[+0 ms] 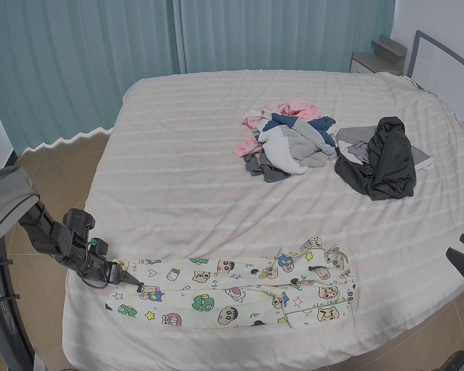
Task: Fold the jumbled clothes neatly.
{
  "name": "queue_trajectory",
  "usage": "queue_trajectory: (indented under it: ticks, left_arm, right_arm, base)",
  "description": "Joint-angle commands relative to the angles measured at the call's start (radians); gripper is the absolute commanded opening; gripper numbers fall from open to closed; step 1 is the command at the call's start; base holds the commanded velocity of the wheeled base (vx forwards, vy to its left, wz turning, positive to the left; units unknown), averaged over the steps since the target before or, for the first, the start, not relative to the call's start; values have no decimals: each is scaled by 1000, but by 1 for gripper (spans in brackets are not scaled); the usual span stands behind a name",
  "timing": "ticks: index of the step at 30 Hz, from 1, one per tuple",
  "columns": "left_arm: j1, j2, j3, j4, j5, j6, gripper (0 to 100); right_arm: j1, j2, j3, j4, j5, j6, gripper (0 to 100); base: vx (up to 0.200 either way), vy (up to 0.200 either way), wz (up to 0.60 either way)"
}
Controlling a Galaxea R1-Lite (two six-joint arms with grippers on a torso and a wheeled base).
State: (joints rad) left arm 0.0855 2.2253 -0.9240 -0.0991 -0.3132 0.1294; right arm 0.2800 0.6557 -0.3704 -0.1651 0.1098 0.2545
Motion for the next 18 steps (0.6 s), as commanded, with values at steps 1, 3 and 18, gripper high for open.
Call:
queue_trajectory:
  ticks: [1, 3, 18]
  left_arm:
    - [-1, 28, -4, -2, -7, -4, 100]
    - [-1, 30, -4, -2, -7, -4, 100]
    - [-70, 20, 28, -14, 5, -2, 100]
  right_arm:
    - [1, 2, 2, -1, 2, 0, 100]
    - [1, 4, 2, 1, 4, 0, 100]
    - [5, 4, 2, 3, 4, 0, 100]
  base:
    - [0, 0, 0]
    - [0, 0, 0]
    - [0, 0, 0]
